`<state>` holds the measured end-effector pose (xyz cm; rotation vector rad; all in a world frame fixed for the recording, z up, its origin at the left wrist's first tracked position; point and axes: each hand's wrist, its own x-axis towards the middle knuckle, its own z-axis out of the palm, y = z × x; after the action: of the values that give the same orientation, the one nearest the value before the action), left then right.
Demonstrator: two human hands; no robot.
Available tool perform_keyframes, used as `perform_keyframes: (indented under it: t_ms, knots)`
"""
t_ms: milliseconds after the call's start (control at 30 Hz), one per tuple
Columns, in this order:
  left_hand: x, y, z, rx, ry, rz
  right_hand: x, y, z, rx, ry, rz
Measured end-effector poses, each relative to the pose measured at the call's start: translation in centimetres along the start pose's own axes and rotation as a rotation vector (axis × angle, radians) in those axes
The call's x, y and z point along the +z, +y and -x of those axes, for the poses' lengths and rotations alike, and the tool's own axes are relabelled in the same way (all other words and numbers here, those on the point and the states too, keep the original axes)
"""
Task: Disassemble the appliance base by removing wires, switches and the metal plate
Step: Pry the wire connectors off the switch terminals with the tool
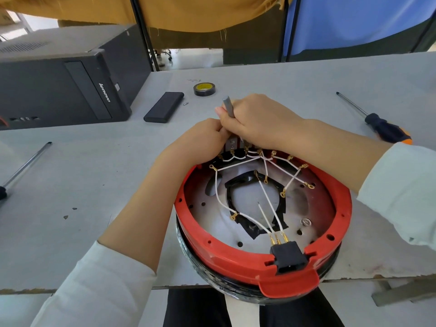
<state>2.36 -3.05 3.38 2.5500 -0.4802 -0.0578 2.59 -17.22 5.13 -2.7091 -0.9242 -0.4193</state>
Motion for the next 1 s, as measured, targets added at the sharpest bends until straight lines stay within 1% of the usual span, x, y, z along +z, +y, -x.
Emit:
perform_keyframes:
  t_ms: [67, 133, 167, 200, 233, 300, 367, 467, 567, 600, 667, 700, 767, 867, 1000]
  knots:
    - [0.1, -0.1, -0.2, -0.021, 0.009, 0.020, -0.2, 0.1, 0.0, 0.000, 0.015, -0.026]
    - [0.0, 0.0, 0.1, -0.015, 0.034, 0.069, -0.3, 0.1, -0.2, -0.012, -0.028, 0.007]
    - [0.0, 0.0, 0.0, -0.024, 0.036, 0.124, -0.3, 0.0, -0.3, -0.023, -0.051, 0.042]
    - [0.0, 0.2, -0.1, -0.074, 0.030, 0.216, -0.2, -0.1, -0.4, -0.038, -0.061, 0.075]
    - [0.0, 0.2, -0.2, -0.096, -0.005, 0.209, -0.2, -0.2, -0.4, -0.048, -0.061, 0.099]
    - [-0.1, 0.5, 0.0, -0.112, -0.065, 0.117, -0.2, -0.3, -0.3, -0.056, -0.039, 0.125]
    - [-0.2, 0.6, 0.1, -0.089, -0.092, 0.020, 0.0, -0.4, 0.1, -0.068, 0.006, 0.182]
    - [-0.3, 0.4, 0.4, -0.125, -0.082, -0.051, 0.5, -0.7, 0.5, -0.101, 0.083, 0.315]
    - [-0.4, 0.8, 0.6, -0.118, -0.090, -0.094, 1.1, -0.8, 0.9, -0.106, 0.118, 0.420]
    - [-0.4, 0.8, 0.5, -0.136, -0.087, -0.092, 1.2, -0.8, 0.9, -0.084, 0.123, 0.394]
    - [-0.2, 0.5, 0.5, -0.118, -0.015, 0.050, 0.9, -0.7, 0.6, 0.020, 0.104, 0.210]
    - [-0.2, 0.4, 0.4, -0.093, 0.021, 0.049, 0.7, -0.6, 0.2, 0.081, 0.081, 0.103]
    - [-0.1, 0.2, 0.1, -0.079, 0.048, 0.059, 0.5, -0.5, -0.4, 0.146, 0.049, -0.012]
    - [0.0, 0.3, 0.0, -0.065, 0.040, 0.060, 0.4, -0.3, -0.7, 0.163, 0.023, -0.083]
    - [0.1, 0.4, -0.1, -0.061, 0.025, 0.058, 0.3, 0.0, -1.1, 0.179, -0.011, -0.119]
